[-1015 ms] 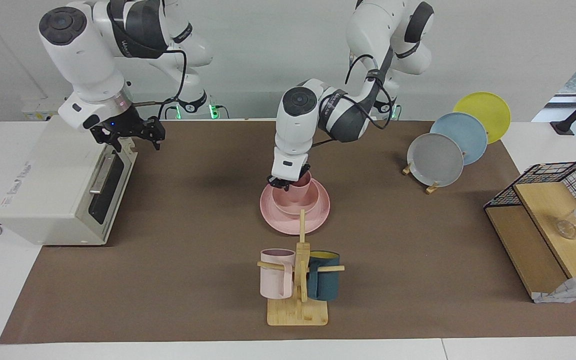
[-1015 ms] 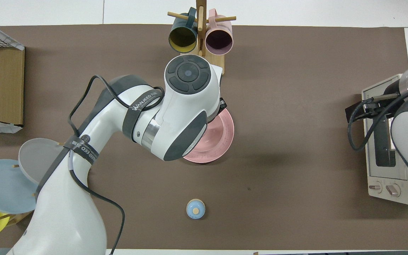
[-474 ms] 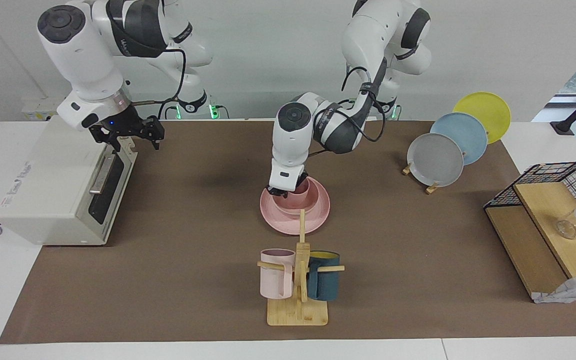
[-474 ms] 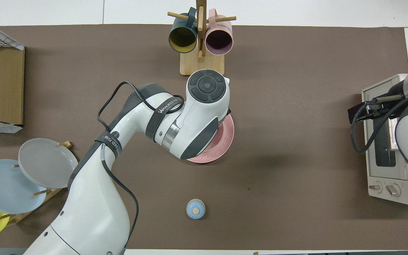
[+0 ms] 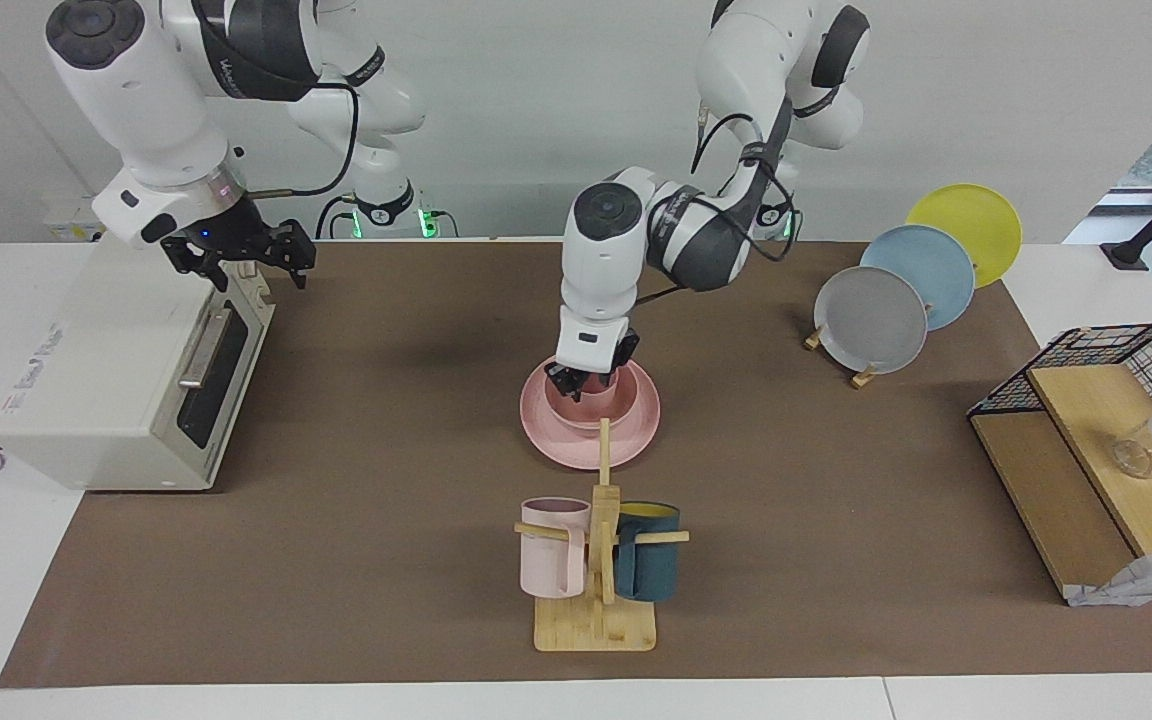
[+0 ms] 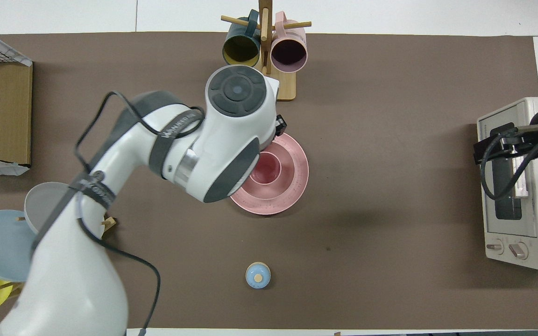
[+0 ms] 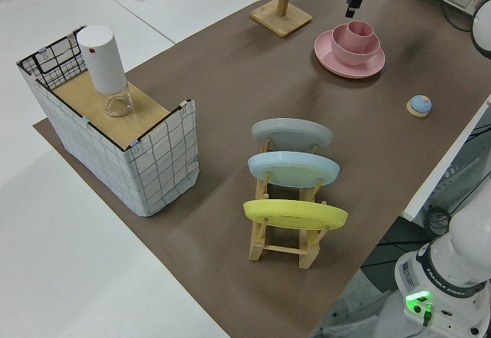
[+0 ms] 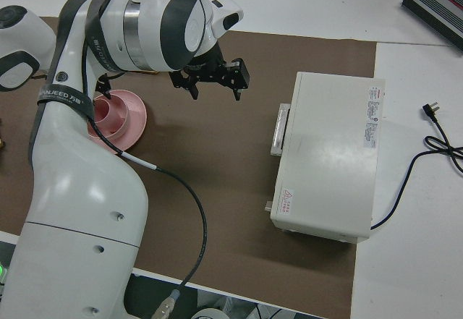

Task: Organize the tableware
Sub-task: 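Open the left gripper and withdraw it from the cup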

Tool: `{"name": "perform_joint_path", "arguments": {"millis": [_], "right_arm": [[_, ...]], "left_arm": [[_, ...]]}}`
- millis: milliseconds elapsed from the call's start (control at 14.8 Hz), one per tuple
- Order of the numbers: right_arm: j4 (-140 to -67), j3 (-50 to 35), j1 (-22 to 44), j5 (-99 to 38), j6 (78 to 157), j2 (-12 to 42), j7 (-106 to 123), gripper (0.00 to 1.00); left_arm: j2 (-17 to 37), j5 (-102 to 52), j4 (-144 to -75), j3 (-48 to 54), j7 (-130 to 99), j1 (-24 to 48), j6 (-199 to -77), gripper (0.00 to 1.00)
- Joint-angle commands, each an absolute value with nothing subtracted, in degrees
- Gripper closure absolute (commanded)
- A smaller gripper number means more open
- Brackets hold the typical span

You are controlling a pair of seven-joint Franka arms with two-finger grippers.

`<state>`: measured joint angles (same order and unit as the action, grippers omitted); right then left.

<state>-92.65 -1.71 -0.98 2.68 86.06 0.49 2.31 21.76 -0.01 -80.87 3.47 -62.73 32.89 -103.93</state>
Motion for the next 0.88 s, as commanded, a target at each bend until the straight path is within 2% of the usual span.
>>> {"name": "perform_joint_path", "arguments": {"millis": [0,203,406,541,812], "right_arm": [[-91.2,-2.0,-2.1,1.3,85.1,1.2,3.8,0.0],[-89.8,-1.2,-2.8,1.2,84.9,1.3,3.8,0.0],[-89.7,-1.2,-2.9,0.7,85.4,1.3,3.7,0.0],[-89.8,-1.1,-2.9,0.4,85.4,1.2,3.7,0.0],[-89.8,-1.2,-2.8,0.5,85.5,1.2,3.8,0.0]], "left_arm": [[13.5,0.3,-82.6,3.7,-56.3,27.1,-97.4,0.0],[7.4,0.2,-82.9,3.8,-43.6,18.2,-91.1,0.0],[3.7,0.1,-84.0,3.6,-24.5,10.7,-84.7,0.0],[1.3,0.0,-88.0,3.7,-15.0,6.1,-85.0,0.0],[-3.3,-0.4,-98.2,3.6,-10.8,4.6,-93.7,0.0]]}}
